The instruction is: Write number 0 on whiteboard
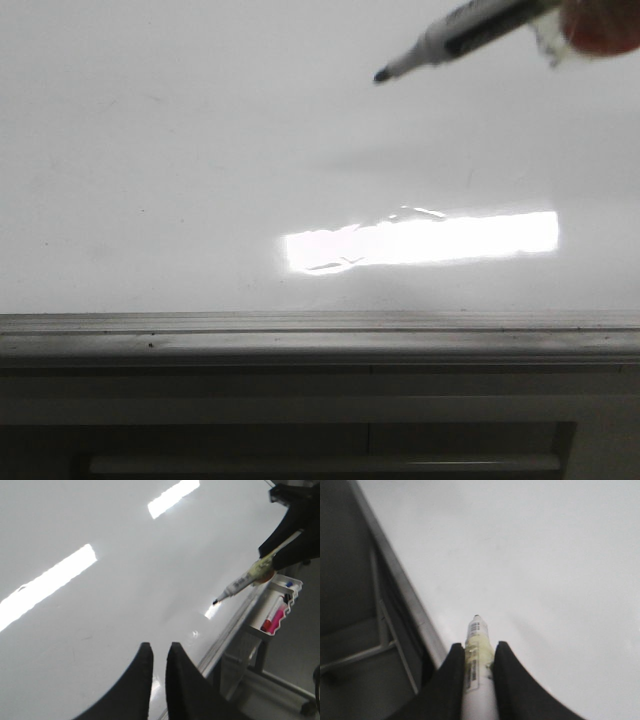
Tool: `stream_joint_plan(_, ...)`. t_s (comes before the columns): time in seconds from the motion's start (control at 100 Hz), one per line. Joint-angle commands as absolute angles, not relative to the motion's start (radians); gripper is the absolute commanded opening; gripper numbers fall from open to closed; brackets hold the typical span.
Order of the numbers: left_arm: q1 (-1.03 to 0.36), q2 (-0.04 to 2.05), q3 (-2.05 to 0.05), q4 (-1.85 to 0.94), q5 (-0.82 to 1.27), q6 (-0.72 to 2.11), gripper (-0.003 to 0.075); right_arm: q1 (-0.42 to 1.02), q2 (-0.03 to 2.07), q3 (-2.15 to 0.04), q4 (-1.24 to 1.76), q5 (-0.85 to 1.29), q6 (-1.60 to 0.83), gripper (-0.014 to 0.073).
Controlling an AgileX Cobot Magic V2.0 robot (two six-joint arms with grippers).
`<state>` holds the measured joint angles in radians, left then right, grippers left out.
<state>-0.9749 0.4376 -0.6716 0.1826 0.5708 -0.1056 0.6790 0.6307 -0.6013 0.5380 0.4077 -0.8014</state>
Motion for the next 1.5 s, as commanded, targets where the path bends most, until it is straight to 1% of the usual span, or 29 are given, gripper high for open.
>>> stream_joint_plan(0.0,-0.979,0.379,-0.628,0.316,0.444,-0.298,-0.0020,0.646,0.621,-0.619,0.541,0.242,-0.791,-0.0064)
stream_joint_plan(0.06,-0.979,0.350,-0.586,0.377,0.429,-0.394,-0.0020,0.631,0.637,-0.619,0.541,0.216,-0.791,-0.0064)
stream_joint_plan(0.15,-0.979,0.333,-0.546,0.436,0.427,-0.466,-0.0020,0.614,0.685,-0.619,0.541,0.183,-0.791,-0.0064)
stream_joint_plan(0.34,-0.979,0.333,-0.533,0.426,0.423,-0.470,-0.0020,0.610,0.787,-0.623,0.541,0.094,-0.791,-0.0064)
stream_joint_plan(0.61,-0.979,0.333,-0.533,0.420,0.419,-0.470,-0.0020,0.610,0.909,-0.701,0.541,0.090,-0.791,-0.0064)
stream_joint_plan(0.91,-0.979,0.333,-0.533,0.414,0.419,-0.472,-0.0020,0.610,1.035,-0.780,0.524,0.233,-0.791,-0.0063)
stream_joint_plan(1.22,-0.979,0.333,-0.533,0.402,0.419,-0.472,-0.0020,0.610,1.052,-0.801,0.492,0.378,-0.791,-0.0063)
stream_joint_plan(1.31,-0.979,0.333,-0.533,0.402,0.419,-0.472,-0.0020,0.610,1.052,-0.801,0.469,0.430,-0.786,-0.0051)
stream_joint_plan(1.36,-0.979,0.333,-0.533,0.402,0.419,-0.472,-0.0020,0.610,1.052,-0.801,0.429,0.449,-0.751,-0.0048)
stream_joint_plan(1.49,-0.979,0.333,-0.533,0.398,0.419,-0.474,-0.0020,0.610,1.043,-0.801,0.233,0.502,-0.559,-0.0048)
